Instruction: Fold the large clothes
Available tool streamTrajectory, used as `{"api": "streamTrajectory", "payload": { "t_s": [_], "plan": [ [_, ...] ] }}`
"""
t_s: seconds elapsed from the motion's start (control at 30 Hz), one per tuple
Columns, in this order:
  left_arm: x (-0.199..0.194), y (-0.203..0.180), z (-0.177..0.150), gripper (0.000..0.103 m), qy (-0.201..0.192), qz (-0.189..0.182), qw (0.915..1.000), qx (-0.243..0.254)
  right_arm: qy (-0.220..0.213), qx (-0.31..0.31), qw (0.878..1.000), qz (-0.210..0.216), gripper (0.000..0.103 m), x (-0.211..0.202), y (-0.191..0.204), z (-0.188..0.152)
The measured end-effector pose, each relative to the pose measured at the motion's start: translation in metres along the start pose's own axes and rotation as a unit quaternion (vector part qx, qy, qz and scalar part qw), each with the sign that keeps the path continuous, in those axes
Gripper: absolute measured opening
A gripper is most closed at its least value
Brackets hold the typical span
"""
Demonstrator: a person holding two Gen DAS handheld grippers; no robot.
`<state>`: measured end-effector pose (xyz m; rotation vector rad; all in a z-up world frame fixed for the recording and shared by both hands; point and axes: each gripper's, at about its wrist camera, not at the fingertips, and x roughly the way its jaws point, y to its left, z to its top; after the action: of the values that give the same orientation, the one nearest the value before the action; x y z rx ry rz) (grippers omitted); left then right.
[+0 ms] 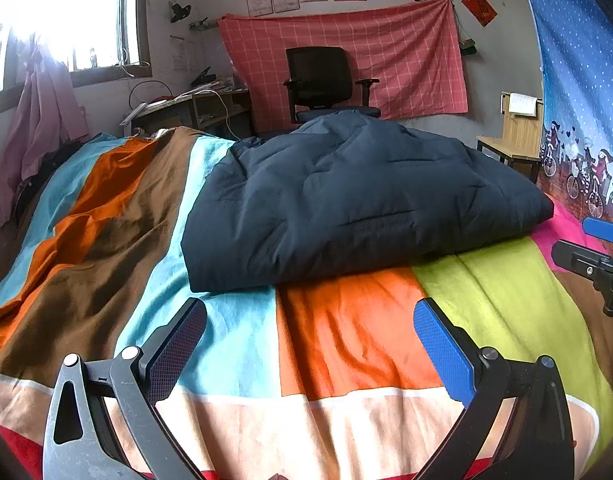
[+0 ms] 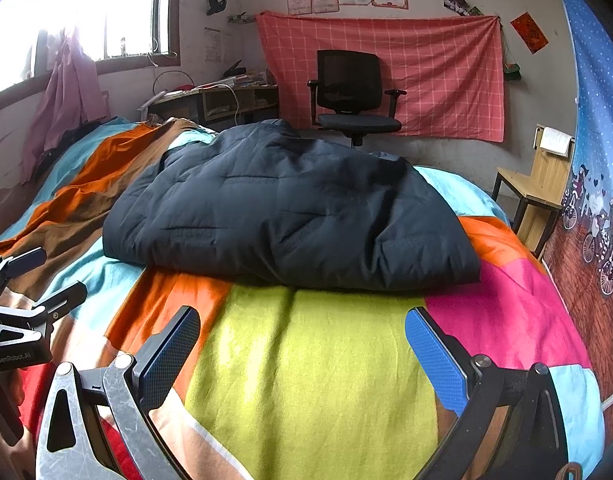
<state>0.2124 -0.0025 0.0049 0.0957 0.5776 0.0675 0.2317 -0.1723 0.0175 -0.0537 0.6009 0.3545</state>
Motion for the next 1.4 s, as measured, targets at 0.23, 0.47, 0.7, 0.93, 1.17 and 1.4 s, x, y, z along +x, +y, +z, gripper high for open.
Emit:
{"api": "streamTrajectory", "payload": {
  "t_s": [0.23,0.47,0.7,0.93,1.17,1.4],
  "plan": [
    [-0.0003,-0.0002,0.0003,0.101,0.001,0.001,1.0000,0.003,0.000,-0.001,1.000,0.000,0.103,0.0001,-0.0002,0.0004],
    [0.0004,-0.0008,0.0004,0.101,0.002,0.001,1.0000,0.004,0.000,-0.001,1.000,0.000,0.103,-0.0003,-0.0005,0.0002],
    [0.0024,-0.0057,-0.0005,0.101,0.018,-0.005,0.9998,0.006,0.000,-0.001,1.000,0.000,0.103,-0.0003,0.0003,0.0002],
    [0.0023,-0.0045,0.0004,0.101,0.020,0.001,0.9998,-0.001,0.001,-0.001,1.000,-0.001,0.103,0.0000,0.0001,0.0002],
    [0.0023,-0.0028,0.0003,0.101,0.020,0.004,0.9998,-0.002,0.000,-0.002,1.000,0.000,0.103,-0.0001,0.0001,0.0001],
    [0.0022,-0.0021,-0.0007,0.101,0.019,0.004,0.9998,-0.002,0.002,-0.001,1.000,0.000,0.103,0.0005,0.0004,0.0001]
  ]
}}
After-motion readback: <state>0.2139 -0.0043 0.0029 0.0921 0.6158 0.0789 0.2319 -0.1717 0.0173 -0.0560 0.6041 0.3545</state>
